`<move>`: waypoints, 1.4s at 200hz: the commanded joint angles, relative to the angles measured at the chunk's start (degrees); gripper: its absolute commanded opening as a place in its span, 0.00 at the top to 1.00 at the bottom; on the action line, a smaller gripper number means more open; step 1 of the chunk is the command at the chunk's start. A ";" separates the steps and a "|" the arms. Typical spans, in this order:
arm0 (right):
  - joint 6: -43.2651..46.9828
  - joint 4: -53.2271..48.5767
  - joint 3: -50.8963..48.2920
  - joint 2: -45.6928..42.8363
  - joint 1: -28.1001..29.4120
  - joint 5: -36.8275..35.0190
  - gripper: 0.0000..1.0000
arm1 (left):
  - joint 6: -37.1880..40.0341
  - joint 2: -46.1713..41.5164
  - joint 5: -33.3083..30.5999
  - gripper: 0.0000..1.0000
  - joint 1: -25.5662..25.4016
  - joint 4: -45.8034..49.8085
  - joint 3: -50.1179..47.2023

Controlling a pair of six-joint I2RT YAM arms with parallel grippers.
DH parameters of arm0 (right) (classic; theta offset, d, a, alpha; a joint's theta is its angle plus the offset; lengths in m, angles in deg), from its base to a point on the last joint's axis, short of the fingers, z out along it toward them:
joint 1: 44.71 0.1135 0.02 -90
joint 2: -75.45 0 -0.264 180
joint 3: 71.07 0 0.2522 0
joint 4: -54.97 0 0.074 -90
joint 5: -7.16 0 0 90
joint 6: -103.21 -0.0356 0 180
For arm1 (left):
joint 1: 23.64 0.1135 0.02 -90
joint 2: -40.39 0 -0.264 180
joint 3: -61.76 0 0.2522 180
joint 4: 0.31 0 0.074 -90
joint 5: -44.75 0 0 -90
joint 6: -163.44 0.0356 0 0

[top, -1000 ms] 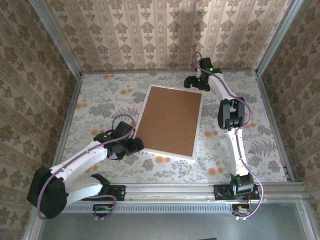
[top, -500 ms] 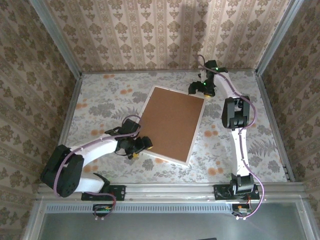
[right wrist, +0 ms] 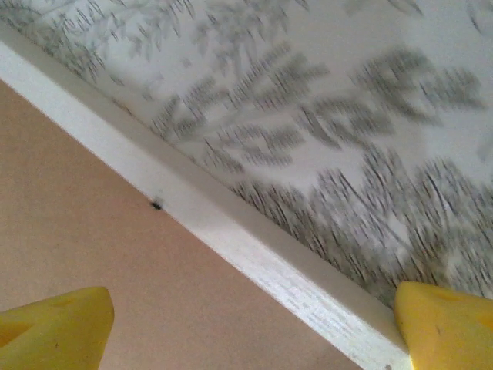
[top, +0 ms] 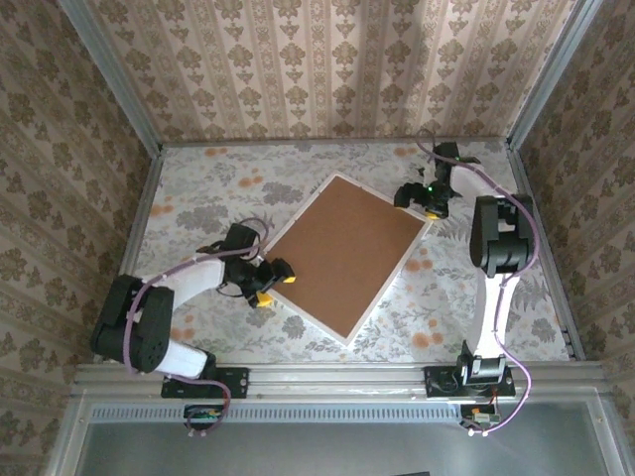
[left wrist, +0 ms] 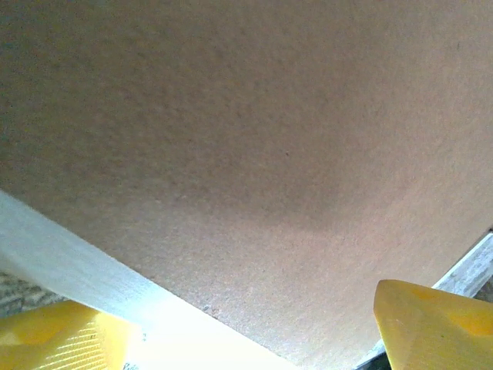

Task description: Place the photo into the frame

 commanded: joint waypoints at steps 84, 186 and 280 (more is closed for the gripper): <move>-17.62 14.71 -36.04 -27.23 1.61 2.76 0.08 | 19.19 15.95 -10.99 0.16 10.47 -5.13 21.94; -10.71 14.32 -27.69 -26.09 1.41 -6.81 0.04 | 22.80 5.93 -22.10 0.20 7.32 7.17 22.20; -8.79 12.95 -15.51 -10.11 2.66 0.79 0.06 | 16.52 1.32 -13.67 0.31 1.48 8.81 14.62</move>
